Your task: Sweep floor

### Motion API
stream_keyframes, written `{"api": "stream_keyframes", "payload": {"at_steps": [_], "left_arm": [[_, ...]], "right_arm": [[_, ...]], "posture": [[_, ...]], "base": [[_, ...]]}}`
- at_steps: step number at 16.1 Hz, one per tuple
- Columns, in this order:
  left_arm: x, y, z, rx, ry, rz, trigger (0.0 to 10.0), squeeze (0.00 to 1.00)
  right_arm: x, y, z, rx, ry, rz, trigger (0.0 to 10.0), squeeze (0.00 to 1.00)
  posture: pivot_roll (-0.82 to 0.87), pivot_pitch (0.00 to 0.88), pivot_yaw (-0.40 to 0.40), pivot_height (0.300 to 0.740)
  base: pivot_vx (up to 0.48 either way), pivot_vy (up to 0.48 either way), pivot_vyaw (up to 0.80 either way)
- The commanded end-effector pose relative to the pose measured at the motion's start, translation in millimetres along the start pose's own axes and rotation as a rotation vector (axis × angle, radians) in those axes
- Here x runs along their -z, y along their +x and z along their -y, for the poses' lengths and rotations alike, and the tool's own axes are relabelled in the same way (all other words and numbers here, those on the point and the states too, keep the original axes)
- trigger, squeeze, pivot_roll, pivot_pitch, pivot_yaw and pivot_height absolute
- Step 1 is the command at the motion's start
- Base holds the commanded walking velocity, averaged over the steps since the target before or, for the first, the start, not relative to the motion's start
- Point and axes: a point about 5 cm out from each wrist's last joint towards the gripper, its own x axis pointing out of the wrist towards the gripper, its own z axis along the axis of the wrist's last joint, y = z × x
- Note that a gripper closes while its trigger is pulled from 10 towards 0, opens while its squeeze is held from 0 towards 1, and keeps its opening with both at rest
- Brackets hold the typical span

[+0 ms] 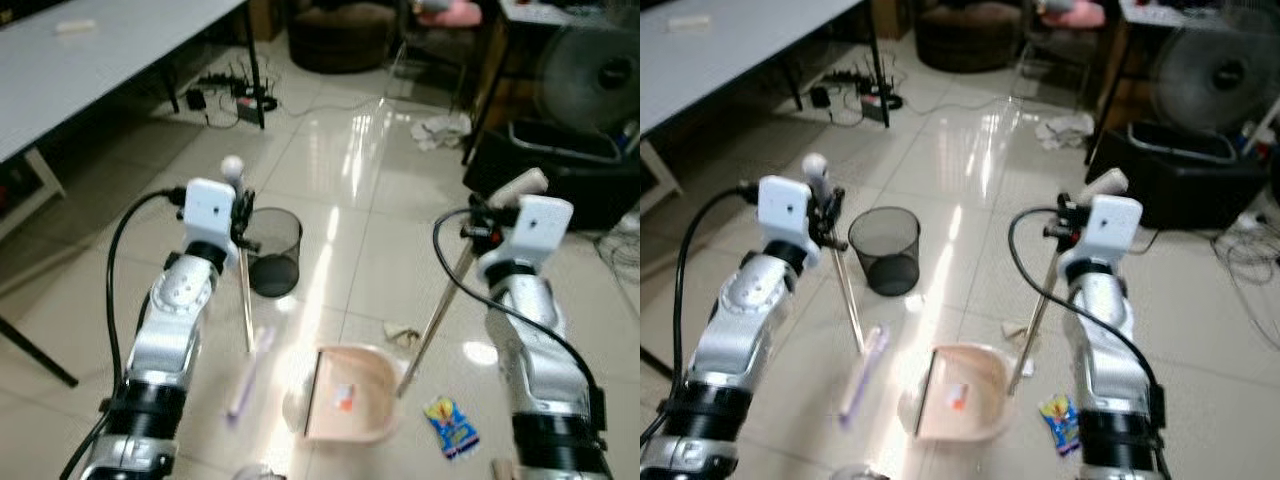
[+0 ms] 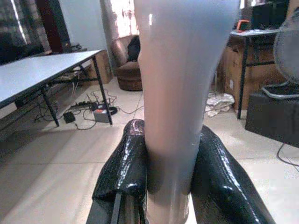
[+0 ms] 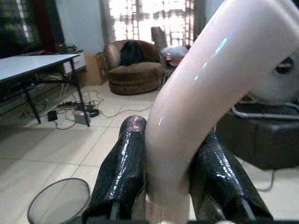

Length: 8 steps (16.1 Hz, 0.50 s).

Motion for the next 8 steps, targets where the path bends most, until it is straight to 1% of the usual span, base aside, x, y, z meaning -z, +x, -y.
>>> {"api": "stream_keyframes", "payload": {"at_steps": [1,2,6,7,8], "left_arm": [[-11.9,4.3,-3.9,-0.007,0.044,0.048,10.0,0.00],[-10.1,1.7,-7.0,-0.024,0.034,0.042,10.0,0.00],[-5.7,-1.9,-4.4,-0.006,0.042,0.028,10.0,0.00],[-5.5,-1.9,-3.8,-0.004,0.043,0.028,10.0,0.00],[-9.2,1.4,-3.3,-0.007,0.036,0.038,10.0,0.00]], "right_arm": [[-7.9,1.7,-5.0,-0.031,0.018,0.037,10.0,0.00],[-7.2,-1.2,-5.7,-0.035,0.026,0.034,10.0,0.00],[-2.6,-7.4,-4.6,-0.030,0.023,0.020,10.0,0.00],[-1.9,-7.7,-4.5,-0.030,0.024,0.017,10.0,0.00],[-4.0,-5.5,-5.4,-0.037,0.027,0.018,10.0,0.00]], "posture": [[0.05,0.061,0.000,0.740],[0.05,0.064,0.002,0.740],[0.05,0.072,0.011,0.740],[0.05,0.070,0.010,0.740],[0.04,0.083,0.003,0.740]], "base": [[0.319,0.000,0.00],[0.322,0.000,0.00],[0.322,0.000,0.00],[0.322,0.000,0.00],[0.322,0.000,0.00]]}}
